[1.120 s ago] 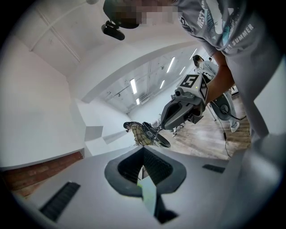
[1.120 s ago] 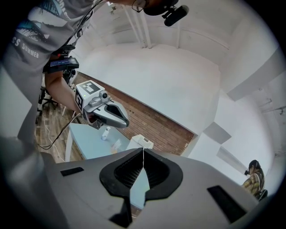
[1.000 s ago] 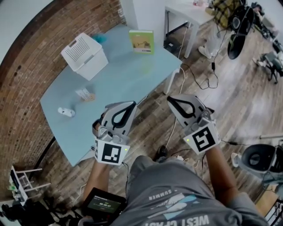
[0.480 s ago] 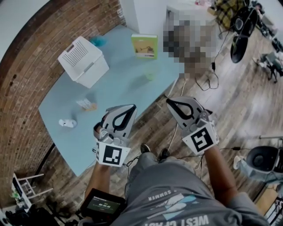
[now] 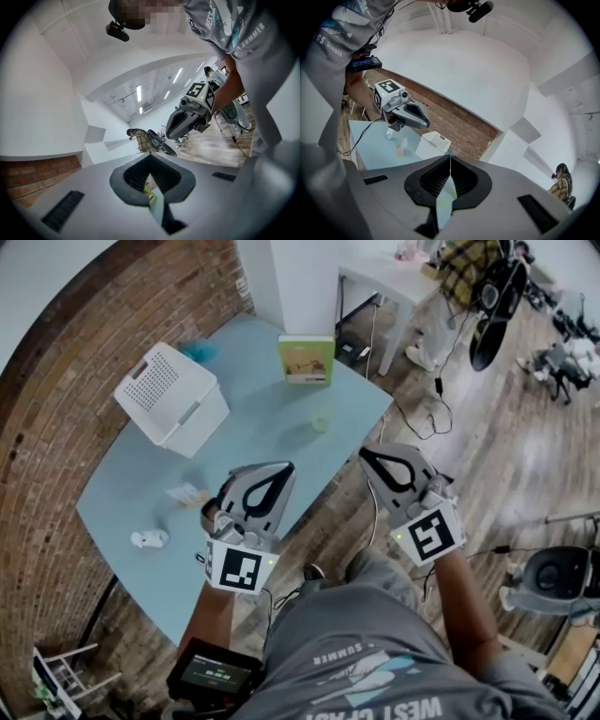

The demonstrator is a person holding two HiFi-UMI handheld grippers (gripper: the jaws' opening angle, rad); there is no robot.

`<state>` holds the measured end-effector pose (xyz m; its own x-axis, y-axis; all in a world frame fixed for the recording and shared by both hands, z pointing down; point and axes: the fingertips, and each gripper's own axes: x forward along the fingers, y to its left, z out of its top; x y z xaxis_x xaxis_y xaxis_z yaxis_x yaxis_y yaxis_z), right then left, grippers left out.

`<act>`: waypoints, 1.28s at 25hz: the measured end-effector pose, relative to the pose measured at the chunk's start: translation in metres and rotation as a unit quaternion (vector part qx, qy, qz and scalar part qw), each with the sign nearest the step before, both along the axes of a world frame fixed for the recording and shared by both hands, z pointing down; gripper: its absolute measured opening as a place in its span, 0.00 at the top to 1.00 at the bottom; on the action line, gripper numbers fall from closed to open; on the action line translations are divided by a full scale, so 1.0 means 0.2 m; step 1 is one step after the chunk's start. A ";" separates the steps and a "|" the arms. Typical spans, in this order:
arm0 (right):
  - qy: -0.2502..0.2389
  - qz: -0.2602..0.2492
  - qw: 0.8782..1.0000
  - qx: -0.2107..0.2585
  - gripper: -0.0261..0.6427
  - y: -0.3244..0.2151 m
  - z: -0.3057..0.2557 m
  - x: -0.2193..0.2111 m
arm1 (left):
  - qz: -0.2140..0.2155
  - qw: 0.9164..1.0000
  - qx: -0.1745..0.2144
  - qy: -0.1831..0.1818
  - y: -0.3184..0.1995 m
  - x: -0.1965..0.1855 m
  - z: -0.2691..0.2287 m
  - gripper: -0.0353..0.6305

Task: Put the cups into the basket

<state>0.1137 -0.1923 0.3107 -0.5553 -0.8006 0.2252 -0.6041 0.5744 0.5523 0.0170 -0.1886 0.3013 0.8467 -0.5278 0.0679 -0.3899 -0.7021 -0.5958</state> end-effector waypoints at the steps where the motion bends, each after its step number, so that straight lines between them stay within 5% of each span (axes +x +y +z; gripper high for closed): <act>1: 0.002 0.003 1.000 -0.001 0.94 -0.01 0.00 0.00 | 0.003 1.000 -0.001 0.000 -0.01 0.00 0.01 0.95; 32: -0.020 -0.093 0.995 -0.042 0.94 -0.90 0.19 0.19 | -0.092 0.995 -0.031 -0.019 -0.75 0.25 0.13 0.95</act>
